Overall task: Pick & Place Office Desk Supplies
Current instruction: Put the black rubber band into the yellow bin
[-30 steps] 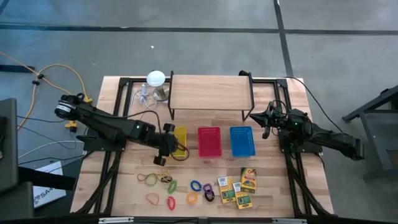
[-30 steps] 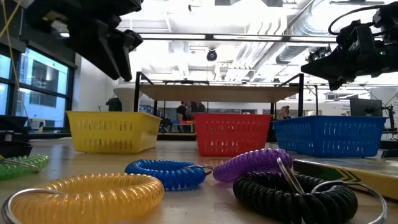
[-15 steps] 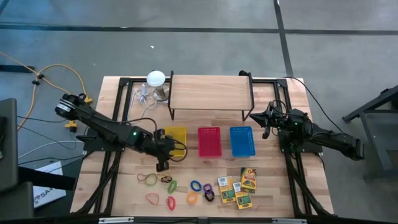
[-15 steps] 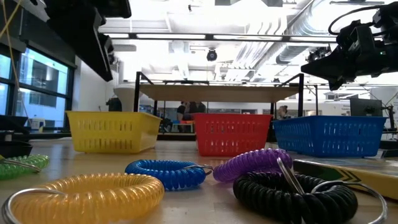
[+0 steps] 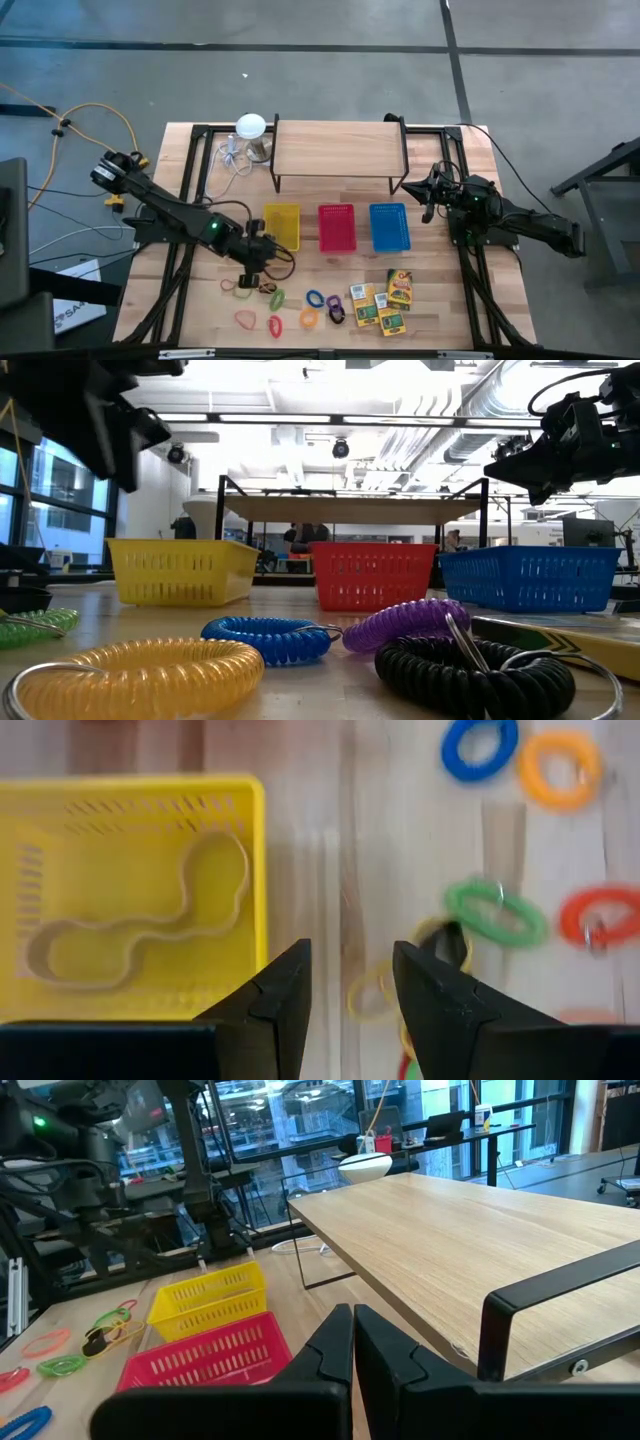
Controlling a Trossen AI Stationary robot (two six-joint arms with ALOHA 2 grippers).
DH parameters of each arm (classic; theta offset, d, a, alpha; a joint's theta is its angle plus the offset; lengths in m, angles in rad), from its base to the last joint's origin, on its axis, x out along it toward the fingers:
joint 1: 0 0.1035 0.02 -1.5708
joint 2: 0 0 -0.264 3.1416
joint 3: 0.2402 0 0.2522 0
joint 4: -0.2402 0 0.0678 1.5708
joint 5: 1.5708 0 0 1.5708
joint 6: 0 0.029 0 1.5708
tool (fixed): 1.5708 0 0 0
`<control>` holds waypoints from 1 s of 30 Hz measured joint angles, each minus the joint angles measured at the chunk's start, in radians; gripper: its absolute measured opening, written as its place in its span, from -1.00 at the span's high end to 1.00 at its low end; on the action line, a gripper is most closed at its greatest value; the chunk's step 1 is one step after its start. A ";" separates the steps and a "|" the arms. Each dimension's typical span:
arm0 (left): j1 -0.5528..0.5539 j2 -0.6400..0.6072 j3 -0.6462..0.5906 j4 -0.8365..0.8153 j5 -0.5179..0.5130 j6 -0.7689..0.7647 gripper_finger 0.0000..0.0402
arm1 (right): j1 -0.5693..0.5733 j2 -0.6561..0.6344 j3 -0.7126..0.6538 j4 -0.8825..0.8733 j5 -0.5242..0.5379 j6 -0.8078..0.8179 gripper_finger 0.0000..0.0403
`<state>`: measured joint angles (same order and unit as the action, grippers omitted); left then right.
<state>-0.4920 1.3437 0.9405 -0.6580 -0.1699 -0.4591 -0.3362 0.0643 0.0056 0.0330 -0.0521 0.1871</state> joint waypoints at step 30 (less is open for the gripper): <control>-0.161 0.216 0.000 0.138 0.037 0.047 0.32 | 0.000 0.000 0.000 0.000 0.000 0.000 0.99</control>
<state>-0.6529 1.5593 0.9401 -0.5196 -0.1326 -0.4118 -0.3359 0.0647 0.0059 0.0330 -0.0521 0.1871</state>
